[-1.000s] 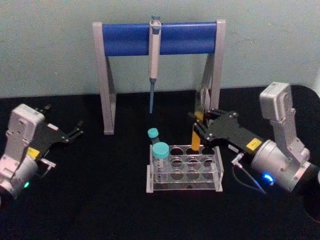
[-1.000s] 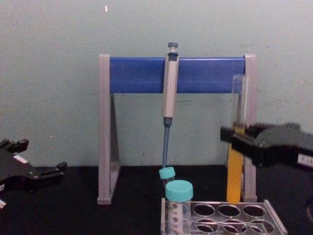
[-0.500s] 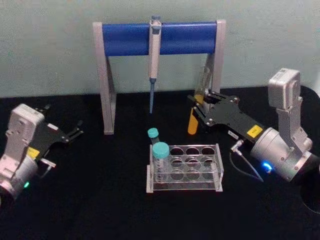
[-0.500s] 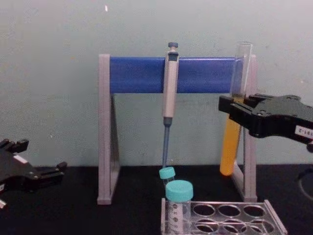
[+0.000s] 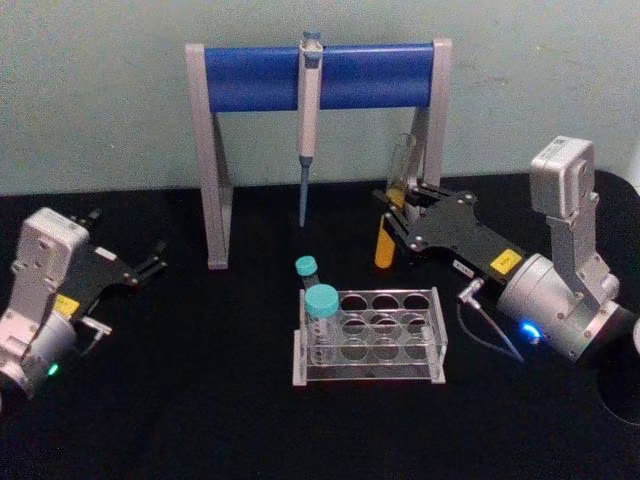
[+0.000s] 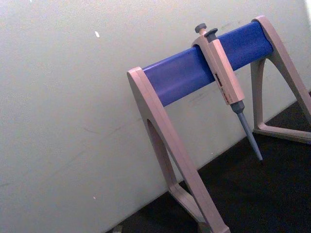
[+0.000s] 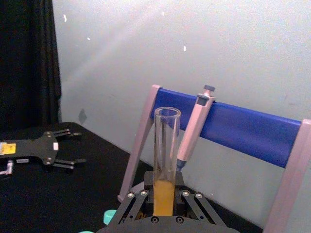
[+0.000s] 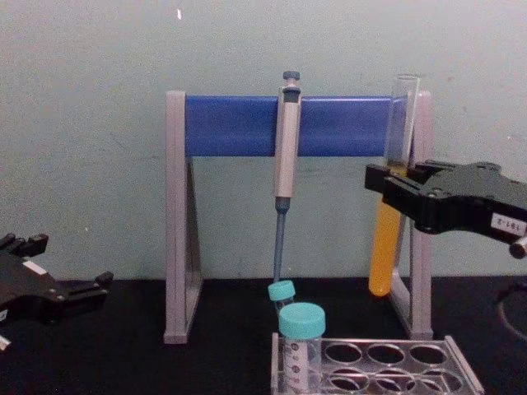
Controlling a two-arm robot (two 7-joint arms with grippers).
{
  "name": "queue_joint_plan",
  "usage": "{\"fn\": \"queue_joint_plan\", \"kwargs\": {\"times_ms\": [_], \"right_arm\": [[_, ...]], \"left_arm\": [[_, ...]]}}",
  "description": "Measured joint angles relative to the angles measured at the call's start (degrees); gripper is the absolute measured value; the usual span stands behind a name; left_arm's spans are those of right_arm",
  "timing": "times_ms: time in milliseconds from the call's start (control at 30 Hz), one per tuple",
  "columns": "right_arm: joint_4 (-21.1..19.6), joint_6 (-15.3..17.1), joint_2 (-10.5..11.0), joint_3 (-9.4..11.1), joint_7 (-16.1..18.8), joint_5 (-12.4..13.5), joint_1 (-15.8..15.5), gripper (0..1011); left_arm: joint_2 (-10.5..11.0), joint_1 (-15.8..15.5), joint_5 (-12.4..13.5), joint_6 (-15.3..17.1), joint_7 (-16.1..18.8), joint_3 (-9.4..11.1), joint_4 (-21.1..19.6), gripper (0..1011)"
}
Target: Pick up the test tube from the test tube rack, shake it, then place it back into the test tube rack.
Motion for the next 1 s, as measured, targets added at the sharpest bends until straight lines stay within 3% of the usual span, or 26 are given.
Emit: {"fn": "queue_joint_plan", "kwargs": {"times_ms": [333,533,767,1000], "right_arm": [[-0.9,0.0,1.0,1.4,-1.6,-1.9,-1.4,223],[-3.6,2.1,2.7,2.9,-2.2,-2.4,-4.2,223],[-6.6,4.7,4.6,2.8,1.3,0.4,-6.2,223],[-5.8,5.2,4.2,0.5,4.8,4.1,-4.5,223]], "left_arm": [[0.0,0.0,0.0,0.0,0.0,0.0,0.0,1001],[0.0,0.0,0.0,0.0,0.0,0.0,0.0,1002],[0.0,0.0,0.0,0.0,0.0,0.0,0.0,1001],[0.0,0.0,0.0,0.0,0.0,0.0,0.0,1001]]}}
